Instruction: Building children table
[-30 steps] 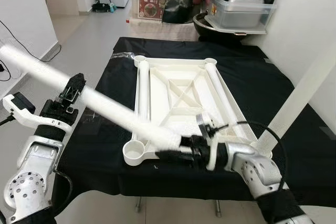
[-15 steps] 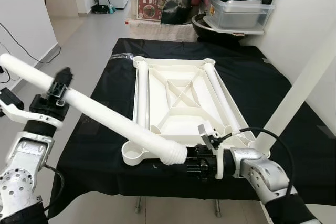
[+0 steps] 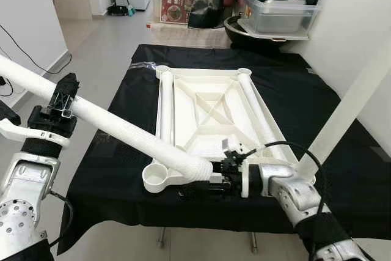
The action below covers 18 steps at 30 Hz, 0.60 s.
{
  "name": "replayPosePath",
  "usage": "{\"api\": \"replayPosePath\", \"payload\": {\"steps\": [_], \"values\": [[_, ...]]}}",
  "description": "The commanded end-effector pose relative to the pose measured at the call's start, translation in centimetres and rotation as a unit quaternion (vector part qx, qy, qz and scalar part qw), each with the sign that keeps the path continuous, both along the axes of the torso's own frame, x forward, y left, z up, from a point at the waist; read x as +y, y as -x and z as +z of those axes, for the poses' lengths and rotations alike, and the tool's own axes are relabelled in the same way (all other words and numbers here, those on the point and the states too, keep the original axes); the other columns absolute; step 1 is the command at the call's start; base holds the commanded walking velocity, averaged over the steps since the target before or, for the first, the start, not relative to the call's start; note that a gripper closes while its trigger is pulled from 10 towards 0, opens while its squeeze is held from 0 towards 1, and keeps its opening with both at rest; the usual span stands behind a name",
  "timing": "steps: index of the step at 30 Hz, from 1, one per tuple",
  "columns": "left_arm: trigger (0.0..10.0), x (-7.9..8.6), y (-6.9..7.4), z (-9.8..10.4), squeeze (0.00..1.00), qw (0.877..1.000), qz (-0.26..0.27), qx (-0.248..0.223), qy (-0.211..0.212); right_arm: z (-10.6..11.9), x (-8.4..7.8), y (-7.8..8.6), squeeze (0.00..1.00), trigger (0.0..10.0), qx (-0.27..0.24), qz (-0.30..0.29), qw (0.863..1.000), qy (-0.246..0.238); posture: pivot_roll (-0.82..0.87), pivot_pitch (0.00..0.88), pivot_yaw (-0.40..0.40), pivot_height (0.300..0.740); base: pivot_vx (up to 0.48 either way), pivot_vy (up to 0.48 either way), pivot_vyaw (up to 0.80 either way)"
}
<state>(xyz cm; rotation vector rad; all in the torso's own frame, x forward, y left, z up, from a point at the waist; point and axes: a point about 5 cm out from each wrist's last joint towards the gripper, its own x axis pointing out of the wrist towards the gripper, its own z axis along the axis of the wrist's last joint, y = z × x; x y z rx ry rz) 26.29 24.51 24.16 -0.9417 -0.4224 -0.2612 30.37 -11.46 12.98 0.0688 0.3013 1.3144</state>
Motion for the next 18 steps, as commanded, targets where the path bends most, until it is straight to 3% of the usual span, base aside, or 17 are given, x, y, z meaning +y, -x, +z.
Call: {"api": "replayPosePath", "payload": {"steps": [1, 3, 4, 13, 14, 17, 18], "values": [[1.6, -0.8, -0.3, -0.4, 0.0, 0.999, -0.016, 0.031, -0.032, 0.7, -1.4, -2.1, 0.0, 10.0, 0.0, -0.136, 0.991, -0.01, 0.13, 0.0, -0.053, 0.74, 0.0, 0.0, 0.0], [1.6, -0.6, -0.5, -0.4, 0.0, 0.999, -0.014, 0.039, -0.034, 0.8, -1.5, -2.4, 0.0, 10.0, 0.004, -0.155, 0.988, -0.016, 0.12, 0.0, -0.053, 0.74, 0.0, 0.0, 0.0], [10.0, -0.4, -0.6, -0.2, 0.0, 0.999, -0.012, 0.038, -0.033, 0.9, -1.6, -2.4, 1.0, 10.0, 0.007, -0.16, 0.987, -0.025, 0.12, 0.0, -0.053, 0.74, 0.0, 0.0, 0.0], [10.0, 0.3, -0.9, 0.9, 0.0, 0.998, 0.002, 0.03, -0.048, 1.2, -3.6, -2.4, 1.0, 10.0, -0.029, -0.17, 0.985, 0.024, 0.11, 0.0, -0.046, 0.74, 0.0, 0.0, 0.0], [10.0, 0.2, -1.0, 0.8, 0.0, 0.998, 0.001, 0.032, -0.052, 1.5, -4.0, -2.5, 0.0, 10.0, -0.04, -0.167, 0.985, 0.03, 0.1, 0.0, -0.042, 0.74, 0.0, 0.0, 0.0], [10.0, -0.1, -1.1, 0.7, 0.0, 0.998, -0.001, 0.036, -0.053, 2.2, -4.2, -2.6, 0.0, 10.0, -0.053, -0.159, 0.985, 0.03, 0.1, 0.0, -0.041, 0.74, 0.0, 0.0, 0.0], [10.0, -0.4, -1.3, 0.5, 0.0, 0.997, -0.004, 0.041, -0.058, 3.4, -3.9, -2.6, 0.0, 10.0, -0.07, -0.144, 0.987, 0.022, 0.1, 0.0, -0.041, 0.74, 0.0, 0.0, 0.0]]}}
